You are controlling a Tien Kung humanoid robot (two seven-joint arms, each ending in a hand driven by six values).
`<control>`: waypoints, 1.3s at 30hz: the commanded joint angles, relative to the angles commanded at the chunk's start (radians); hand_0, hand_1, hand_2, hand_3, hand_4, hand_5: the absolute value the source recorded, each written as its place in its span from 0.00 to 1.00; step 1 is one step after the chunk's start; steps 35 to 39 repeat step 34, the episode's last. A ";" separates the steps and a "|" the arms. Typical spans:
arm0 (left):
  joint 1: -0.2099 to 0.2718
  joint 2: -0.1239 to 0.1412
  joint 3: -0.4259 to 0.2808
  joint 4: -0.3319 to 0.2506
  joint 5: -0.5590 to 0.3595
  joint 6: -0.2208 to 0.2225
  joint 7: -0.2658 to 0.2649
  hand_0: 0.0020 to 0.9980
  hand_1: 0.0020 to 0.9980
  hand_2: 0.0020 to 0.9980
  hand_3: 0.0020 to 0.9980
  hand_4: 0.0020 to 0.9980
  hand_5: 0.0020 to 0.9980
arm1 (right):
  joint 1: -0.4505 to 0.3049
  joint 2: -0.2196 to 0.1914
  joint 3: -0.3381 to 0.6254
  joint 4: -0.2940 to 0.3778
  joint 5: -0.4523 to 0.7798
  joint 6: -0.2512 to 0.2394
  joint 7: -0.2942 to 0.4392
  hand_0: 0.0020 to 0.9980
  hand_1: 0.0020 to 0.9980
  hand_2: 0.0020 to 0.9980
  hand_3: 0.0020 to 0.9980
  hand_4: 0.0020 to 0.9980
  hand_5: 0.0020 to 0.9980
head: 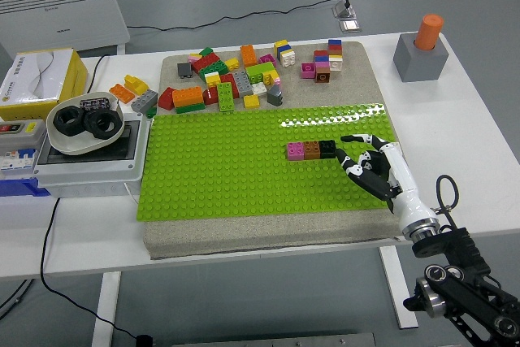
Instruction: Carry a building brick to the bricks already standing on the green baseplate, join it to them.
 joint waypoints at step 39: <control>0.002 -0.017 0.004 0.000 0.055 -0.043 0.059 0.74 0.65 0.58 0.72 0.80 0.86 | -0.034 -0.030 0.213 0.013 0.036 0.002 -0.022 0.00 0.00 0.14 0.63 0.70 0.41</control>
